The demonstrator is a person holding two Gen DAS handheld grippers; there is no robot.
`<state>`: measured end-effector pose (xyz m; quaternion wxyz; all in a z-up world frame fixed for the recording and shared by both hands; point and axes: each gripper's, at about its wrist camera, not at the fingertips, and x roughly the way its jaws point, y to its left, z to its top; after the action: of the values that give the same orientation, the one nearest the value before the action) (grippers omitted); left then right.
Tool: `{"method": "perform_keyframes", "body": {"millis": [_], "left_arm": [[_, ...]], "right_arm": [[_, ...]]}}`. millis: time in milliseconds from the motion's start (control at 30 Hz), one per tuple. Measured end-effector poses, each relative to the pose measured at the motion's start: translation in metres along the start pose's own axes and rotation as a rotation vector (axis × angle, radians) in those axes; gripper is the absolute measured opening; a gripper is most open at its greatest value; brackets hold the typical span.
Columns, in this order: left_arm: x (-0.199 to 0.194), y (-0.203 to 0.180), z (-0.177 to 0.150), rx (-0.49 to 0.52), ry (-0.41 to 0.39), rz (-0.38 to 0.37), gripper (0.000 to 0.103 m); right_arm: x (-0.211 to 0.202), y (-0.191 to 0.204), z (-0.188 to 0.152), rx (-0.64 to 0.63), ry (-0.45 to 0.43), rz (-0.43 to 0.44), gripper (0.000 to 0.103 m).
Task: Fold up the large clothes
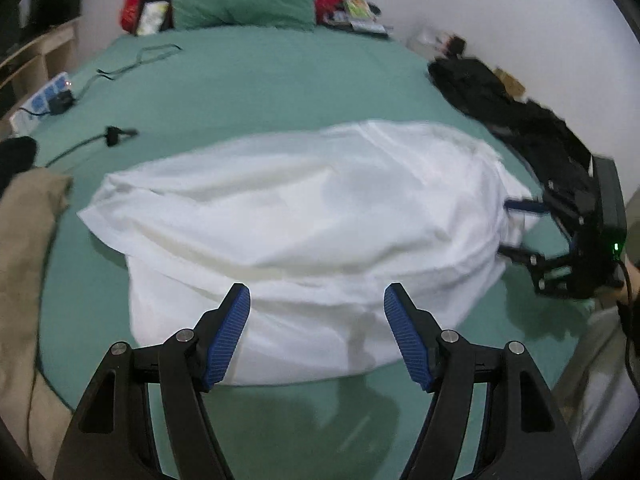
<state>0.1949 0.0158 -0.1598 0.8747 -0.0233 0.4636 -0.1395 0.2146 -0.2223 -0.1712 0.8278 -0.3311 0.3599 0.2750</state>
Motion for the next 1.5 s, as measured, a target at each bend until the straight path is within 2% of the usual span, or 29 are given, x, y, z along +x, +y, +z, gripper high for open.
{"method": "perform_keyframes", "body": {"millis": [67, 133, 167, 200, 300, 433, 533, 633, 867, 1033, 1267, 1400, 1500], "left_arm": [[0.004, 0.001, 0.002, 0.02, 0.014, 0.007, 0.073], [0.009, 0.001, 0.003, 0.03, 0.026, 0.012, 0.073], [0.01, 0.001, 0.003, 0.036, 0.029, 0.015, 0.073], [0.011, 0.0, 0.003, 0.043, 0.029, 0.019, 0.073], [0.013, -0.005, 0.005, 0.069, 0.026, 0.023, 0.073], [0.02, -0.01, 0.004, 0.094, 0.063, -0.003, 0.073], [0.024, -0.015, 0.003, 0.124, 0.075, -0.01, 0.073], [0.027, -0.018, 0.006, 0.142, 0.078, 0.015, 0.073], [0.03, -0.003, 0.031, 0.072, 0.059, 0.054, 0.073], [0.038, 0.014, 0.051, 0.055, 0.071, 0.097, 0.073], [0.055, 0.038, 0.09, 0.051, 0.105, 0.161, 0.073], [0.084, 0.062, 0.107, 0.014, 0.173, 0.211, 0.073], [0.099, 0.078, 0.123, -0.014, 0.188, 0.248, 0.073]], "right_arm": [[0.001, -0.008, -0.004, 0.018, 0.001, -0.002, 0.053], [0.0, -0.016, -0.005, 0.056, 0.001, 0.033, 0.033], [0.001, -0.02, -0.003, 0.073, 0.005, 0.054, 0.012], [-0.001, -0.024, -0.004, 0.088, 0.004, 0.055, 0.004], [-0.002, -0.035, 0.0, 0.114, -0.013, 0.092, 0.003], [-0.011, -0.047, 0.004, 0.17, -0.056, 0.134, 0.001], [-0.016, -0.061, 0.008, 0.237, -0.106, 0.138, 0.001], [-0.016, -0.07, 0.016, 0.278, -0.144, 0.123, 0.001], [-0.008, -0.094, 0.055, 0.31, -0.234, 0.067, 0.001], [0.018, -0.131, 0.085, 0.4, -0.277, 0.077, 0.001], [0.082, -0.186, 0.106, 0.502, -0.199, 0.093, 0.001], [0.124, -0.2, 0.091, 0.579, -0.071, 0.121, 0.001], [0.142, -0.201, 0.074, 0.598, 0.021, 0.123, 0.002]]}}
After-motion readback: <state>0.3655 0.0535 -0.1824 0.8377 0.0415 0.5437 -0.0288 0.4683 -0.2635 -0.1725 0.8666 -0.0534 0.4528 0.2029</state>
